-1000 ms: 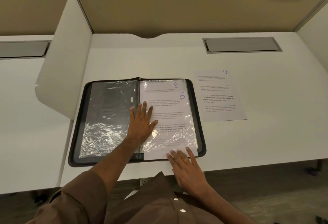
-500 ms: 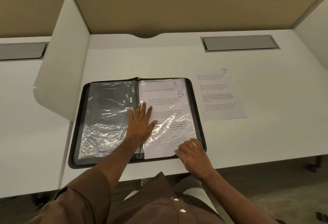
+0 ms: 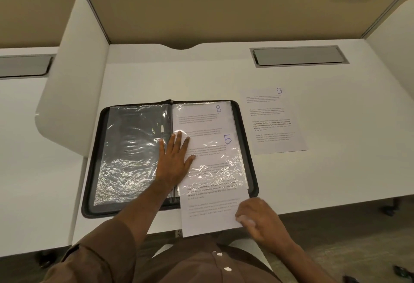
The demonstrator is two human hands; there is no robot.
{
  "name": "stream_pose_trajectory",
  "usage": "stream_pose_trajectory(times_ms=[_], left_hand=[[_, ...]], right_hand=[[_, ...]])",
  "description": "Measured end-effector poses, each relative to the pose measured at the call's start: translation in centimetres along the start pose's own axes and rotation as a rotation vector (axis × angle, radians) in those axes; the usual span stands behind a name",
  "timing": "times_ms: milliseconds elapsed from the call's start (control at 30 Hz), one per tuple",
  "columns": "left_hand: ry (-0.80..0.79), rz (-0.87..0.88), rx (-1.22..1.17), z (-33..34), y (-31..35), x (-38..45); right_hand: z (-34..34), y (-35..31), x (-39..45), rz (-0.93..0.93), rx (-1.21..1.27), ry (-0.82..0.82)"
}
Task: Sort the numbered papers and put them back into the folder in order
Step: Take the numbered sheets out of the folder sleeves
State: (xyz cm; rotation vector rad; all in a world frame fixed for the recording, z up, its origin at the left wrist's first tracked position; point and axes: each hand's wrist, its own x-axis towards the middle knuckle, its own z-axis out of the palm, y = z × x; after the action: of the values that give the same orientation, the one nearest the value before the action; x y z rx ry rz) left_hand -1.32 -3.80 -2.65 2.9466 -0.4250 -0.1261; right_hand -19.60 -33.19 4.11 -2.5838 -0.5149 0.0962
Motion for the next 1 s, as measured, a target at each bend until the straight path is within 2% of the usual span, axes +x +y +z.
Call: stream_pose_trajectory(times_ms=[100,167,267,367,567,733,867,1000], left_hand=[[0.009,0.001,-0.001,-0.1,0.0,0.0],[0.012,0.0,-0.005,-0.1,0.1,0.0],[0.007,-0.006,-0.002,-0.1,0.1,0.0],[0.007,-0.008,-0.007,0.1,0.0,0.0],[0.001,-0.006,-0.007,0.0,0.0,0.1],[-0.008,-0.014,-0.004,0.3,-0.1,0.2],[-0.007,-0.016,0.0,0.2,-0.1,0.1],[-0.003,-0.023,-0.034,-0.1,0.2,0.2]], right_hand=[[-1.0,-0.3,0.4,0.621,0.257,0.192],[-1.7,0.0,1.2,0.88,0.378,0.121],[-1.8,0.3,2.5,1.052,0.524,-0.034],[-1.2,0.0,4.0,1.141,0.737,-0.053],[-3.4,-1.7,6.2,1.122,0.953,-0.139],[-8.4,-3.9,7.5,0.998,1.166,-0.248],[-11.5,-6.0,8.8,0.874,1.1,-0.337],[-13.5,-7.8,9.6,0.79,0.923,-0.448]])
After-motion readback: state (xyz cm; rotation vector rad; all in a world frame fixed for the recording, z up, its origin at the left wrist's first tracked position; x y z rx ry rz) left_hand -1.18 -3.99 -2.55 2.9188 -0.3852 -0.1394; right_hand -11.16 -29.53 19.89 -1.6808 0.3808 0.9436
